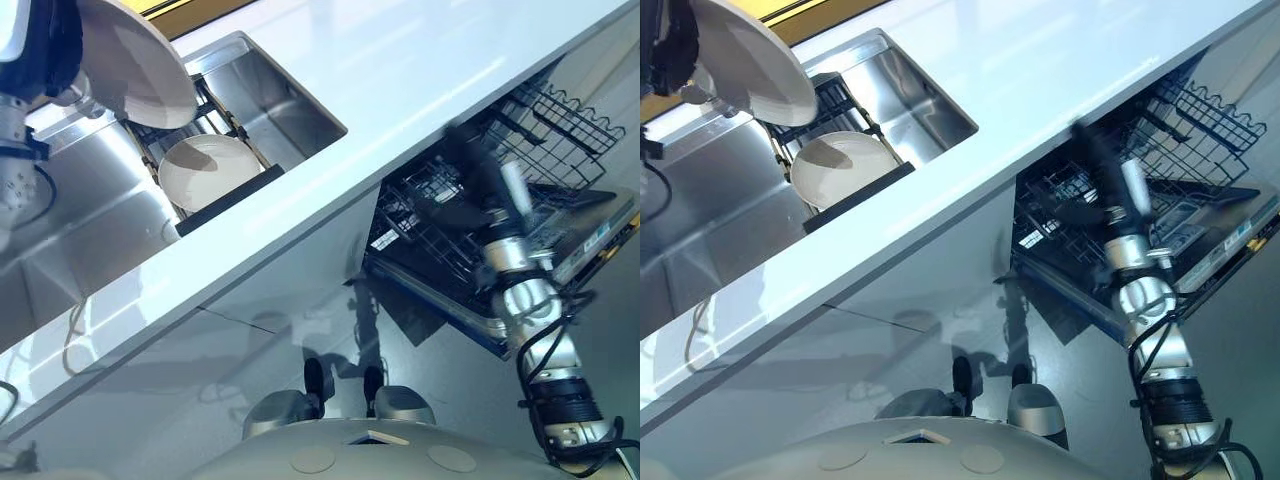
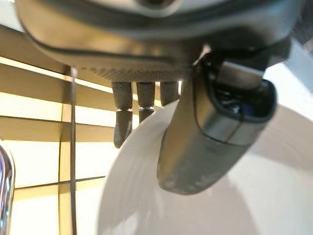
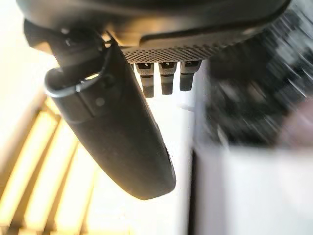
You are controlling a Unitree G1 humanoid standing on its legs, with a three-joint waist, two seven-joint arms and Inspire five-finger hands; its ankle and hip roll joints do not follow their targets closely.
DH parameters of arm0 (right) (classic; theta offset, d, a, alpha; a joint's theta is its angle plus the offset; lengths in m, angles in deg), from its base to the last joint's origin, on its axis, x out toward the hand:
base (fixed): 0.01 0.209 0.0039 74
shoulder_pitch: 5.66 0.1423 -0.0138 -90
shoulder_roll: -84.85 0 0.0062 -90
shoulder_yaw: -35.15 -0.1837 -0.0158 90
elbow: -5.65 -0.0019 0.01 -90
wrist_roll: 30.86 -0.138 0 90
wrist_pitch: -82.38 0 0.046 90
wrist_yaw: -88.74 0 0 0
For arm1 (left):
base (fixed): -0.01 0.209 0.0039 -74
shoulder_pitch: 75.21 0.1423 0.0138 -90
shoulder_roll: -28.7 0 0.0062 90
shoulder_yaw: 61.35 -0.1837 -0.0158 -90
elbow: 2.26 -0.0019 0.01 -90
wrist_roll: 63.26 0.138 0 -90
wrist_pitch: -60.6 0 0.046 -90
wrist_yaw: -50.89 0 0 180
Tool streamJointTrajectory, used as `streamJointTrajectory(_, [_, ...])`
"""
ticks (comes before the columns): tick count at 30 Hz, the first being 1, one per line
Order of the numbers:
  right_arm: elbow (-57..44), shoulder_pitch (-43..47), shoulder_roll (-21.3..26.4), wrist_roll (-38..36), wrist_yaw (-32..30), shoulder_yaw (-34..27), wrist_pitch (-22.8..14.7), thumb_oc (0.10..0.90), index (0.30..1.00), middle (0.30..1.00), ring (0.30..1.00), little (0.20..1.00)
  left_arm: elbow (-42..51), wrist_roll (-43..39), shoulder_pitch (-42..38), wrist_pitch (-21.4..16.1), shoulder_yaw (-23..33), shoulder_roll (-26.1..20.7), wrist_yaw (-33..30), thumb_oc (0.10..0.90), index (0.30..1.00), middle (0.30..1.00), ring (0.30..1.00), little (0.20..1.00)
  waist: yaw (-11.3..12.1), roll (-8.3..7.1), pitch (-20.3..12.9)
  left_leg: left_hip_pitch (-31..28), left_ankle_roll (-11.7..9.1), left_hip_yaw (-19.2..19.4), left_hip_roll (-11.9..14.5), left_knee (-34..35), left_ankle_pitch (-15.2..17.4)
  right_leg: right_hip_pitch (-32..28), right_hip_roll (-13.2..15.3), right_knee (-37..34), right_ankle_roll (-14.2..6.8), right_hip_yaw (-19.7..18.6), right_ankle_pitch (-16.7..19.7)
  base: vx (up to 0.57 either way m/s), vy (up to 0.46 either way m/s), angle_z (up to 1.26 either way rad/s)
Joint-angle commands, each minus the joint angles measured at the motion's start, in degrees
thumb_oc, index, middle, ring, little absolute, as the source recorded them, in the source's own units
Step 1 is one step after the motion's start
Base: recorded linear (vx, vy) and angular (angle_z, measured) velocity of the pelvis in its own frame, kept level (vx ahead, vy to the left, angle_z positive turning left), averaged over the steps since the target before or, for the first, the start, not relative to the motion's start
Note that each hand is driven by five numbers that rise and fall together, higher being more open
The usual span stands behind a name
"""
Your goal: Pick up plates and place into dishwasher.
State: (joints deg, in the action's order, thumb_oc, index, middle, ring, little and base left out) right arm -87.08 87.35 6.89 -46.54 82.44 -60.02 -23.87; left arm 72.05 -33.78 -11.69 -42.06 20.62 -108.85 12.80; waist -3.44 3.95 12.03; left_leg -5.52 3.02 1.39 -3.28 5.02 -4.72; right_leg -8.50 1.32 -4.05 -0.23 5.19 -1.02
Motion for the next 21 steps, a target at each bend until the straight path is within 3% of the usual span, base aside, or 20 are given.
streamJointTrajectory(1, [-11.79, 6.17, 1.01, -1.99, 2.78, -0.11, -10.36, 0.8, 0.9, 0.9, 0.9, 0.9, 5.39, -2.65, -4.56, -1.73, 8.89, 3.02, -7.02, 0.1, 0.3, 0.3, 0.3, 0.2, -1.16, 0.4, -6.22, -1.29, -1.99, 1.42, -0.24, -0.67, 6.46, 3.83, -2.2, 3.64, -1.52, -0.11, -3.31, -0.02, 0.0, 0.06])
streamJointTrajectory(4, [-14.98, 8.54, -1.09, -7.27, 10.38, 1.79, -7.89, 0.8, 0.9, 0.9, 0.9, 0.9, 8.86, -1.0, -5.36, -3.57, 9.72, 8.29, -7.67, 0.1, 0.3, 0.3, 0.3, 0.2, -1.04, -0.22, -7.05, -1.26, -2.12, 1.27, -0.18, -0.55, 6.39, 3.6, -2.26, 3.61, -1.05, 0.13, -3.7, 0.0, 0.0, 0.0])
streamJointTrajectory(7, [-16.66, 10.28, -2.14, -9.33, 14.16, 4.3, -5.21, 0.8, 0.9, 0.9, 0.9, 0.9, 9.86, 1.24, -6.43, -3.82, 8.24, 11.04, -8.83, 0.1, 0.3, 0.3, 0.3, 0.2, -0.98, -0.63, -7.66, -1.25, -2.27, 1.16, -0.18, -0.51, 6.37, 3.52, -2.29, 3.73, -0.76, 0.28, -3.99, 0.0, 0.0, 0.0])
streamJointTrajectory(10, [-17.6, 12.99, -3.65, -12.04, 18.06, 9.32, 2.1, 0.8, 0.9, 0.9, 0.9, 0.9, 11.29, 3.78, -8.24, -2.94, 4.9, 14.75, -10.16, 0.1, 0.3, 0.3, 0.3, 0.2, -0.7, -1.29, -8.16, -1.24, -2.29, 0.88, -0.27, -0.62, 6.37, 3.25, -2.21, 3.75, -0.52, 0.51, -4.23, 0.0, -0.011, 0.01])
streamJointTrajectory(12, [-17.09, 14.65, -4.04, -11.62, 17.43, 12.49, 4.22, 0.8, 0.9, 0.9, 0.9, 0.9, 11.5, 3.66, -9.28, -2.3, 2.74, 16.3, -10.75, 0.1, 0.3, 0.3, 0.3, 0.2, -0.49, -1.56, -8.35, -1.21, -2.23, 0.75, -0.32, -0.53, 6.26, 3.13, -2.16, 3.6, -0.38, 0.62, -4.22, -0.01, -0.026, 0.05])
streamJointTrajectory(17, [-14.18, 17.55, -6.87, -8.09, 12.67, 19.09, 2.62, 0.8, 0.9, 0.9, 0.9, 0.9, 10.17, 5.17, -11.64, -0.8, -2.46, 20.73, -12.35, 0.1, 0.3, 0.3, 0.3, 0.2, 0.1, -1.88, -8.73, -1.44, -2.32, 0.57, -0.21, -0.15, 6.02, 2.74, -2.2, 3.31, -0.34, 0.97, -4.05, 0.01, -0.028, 0.11])
streamJointTrajectory(21, [-13.88, 18.45, -9.27, -5.34, 7.33, 20.38, -0.04, 0.8, 0.9, 0.9, 0.9, 0.9, 8.83, 4.75, -11.73, -0.07, -4.92, 23.38, -12.79, 0.1, 0.3, 0.3, 0.3, 0.2, 0.24, -1.76, -8.87, -1.68, -2.17, 0.56, -0.18, -0.03, 6.08, 2.51, -2.22, 3.06, -0.54, 1.06, -3.82, 0.02, -0.015, 0.02])
